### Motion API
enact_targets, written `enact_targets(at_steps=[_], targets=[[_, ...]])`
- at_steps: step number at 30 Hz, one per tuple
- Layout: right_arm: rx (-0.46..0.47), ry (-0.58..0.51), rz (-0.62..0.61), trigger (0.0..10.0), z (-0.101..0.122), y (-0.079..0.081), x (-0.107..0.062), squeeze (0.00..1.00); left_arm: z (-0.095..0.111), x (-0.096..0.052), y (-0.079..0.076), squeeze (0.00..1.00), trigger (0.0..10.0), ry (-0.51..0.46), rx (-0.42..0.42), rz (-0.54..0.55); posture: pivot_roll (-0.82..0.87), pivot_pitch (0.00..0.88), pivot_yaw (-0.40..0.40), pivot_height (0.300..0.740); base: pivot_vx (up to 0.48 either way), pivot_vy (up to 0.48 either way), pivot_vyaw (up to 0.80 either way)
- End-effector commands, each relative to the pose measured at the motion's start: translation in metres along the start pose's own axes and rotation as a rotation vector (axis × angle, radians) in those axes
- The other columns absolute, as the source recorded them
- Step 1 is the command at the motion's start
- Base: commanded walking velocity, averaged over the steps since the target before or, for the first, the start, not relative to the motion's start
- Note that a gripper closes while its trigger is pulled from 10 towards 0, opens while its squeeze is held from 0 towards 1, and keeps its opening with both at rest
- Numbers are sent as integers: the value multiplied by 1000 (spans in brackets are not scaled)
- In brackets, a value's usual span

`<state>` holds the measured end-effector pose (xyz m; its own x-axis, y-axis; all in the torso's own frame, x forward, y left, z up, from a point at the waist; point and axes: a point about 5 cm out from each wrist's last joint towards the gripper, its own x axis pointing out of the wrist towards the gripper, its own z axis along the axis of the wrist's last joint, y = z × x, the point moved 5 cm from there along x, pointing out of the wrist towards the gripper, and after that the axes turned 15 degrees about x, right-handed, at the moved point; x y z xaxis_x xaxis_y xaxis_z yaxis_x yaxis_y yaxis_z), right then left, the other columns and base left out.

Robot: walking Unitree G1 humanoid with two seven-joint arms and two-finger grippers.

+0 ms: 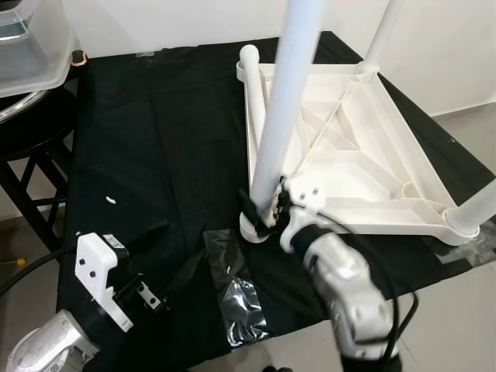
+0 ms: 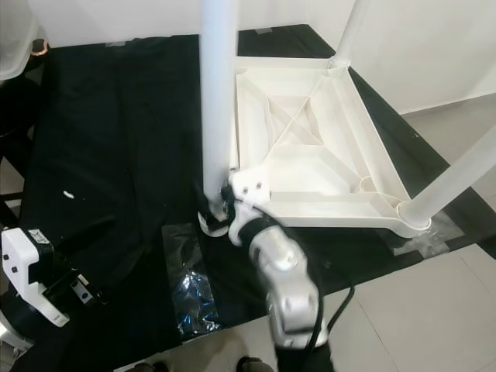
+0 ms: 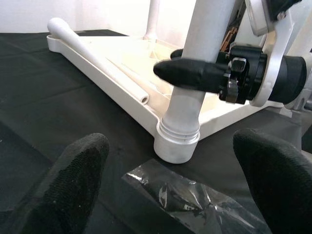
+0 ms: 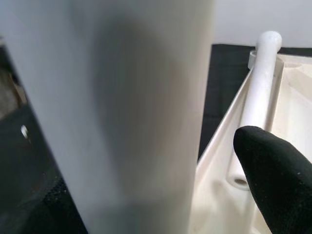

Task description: Building children table

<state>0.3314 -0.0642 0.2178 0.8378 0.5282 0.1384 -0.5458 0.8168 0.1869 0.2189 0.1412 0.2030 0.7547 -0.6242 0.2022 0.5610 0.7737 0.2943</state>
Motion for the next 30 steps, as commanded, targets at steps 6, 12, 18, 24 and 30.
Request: enact_targets(at_steps=[6, 12, 18, 24, 30], targets=[[-23, 89, 437, 10000, 16, 24, -8, 0, -2, -2, -3, 0, 10000, 12, 0, -11, 95, 210, -42, 740, 0, 0, 0], [-100, 99, 525, 10000, 43, 0, 4, 0, 0, -3, -2, 0, 10000, 12, 7, -4, 110, 220, -48, 740, 0, 0, 0], [-149, 113, 561, 10000, 55, -13, 12, 0, 1, -6, -2, 0, 10000, 21, 9, -1, 126, 229, -50, 740, 0, 0, 0], [-126, 127, 594, 10000, 58, -26, 20, 0, 1, -9, -2, 0, 10000, 30, 11, 4, 135, 238, -49, 740, 0, 0, 0], [-38, 128, 629, 0, 51, -33, 28, 0, 1, -10, -3, 0, 10000, 32, 9, 7, 137, 236, -48, 740, 0, 0, 0]])
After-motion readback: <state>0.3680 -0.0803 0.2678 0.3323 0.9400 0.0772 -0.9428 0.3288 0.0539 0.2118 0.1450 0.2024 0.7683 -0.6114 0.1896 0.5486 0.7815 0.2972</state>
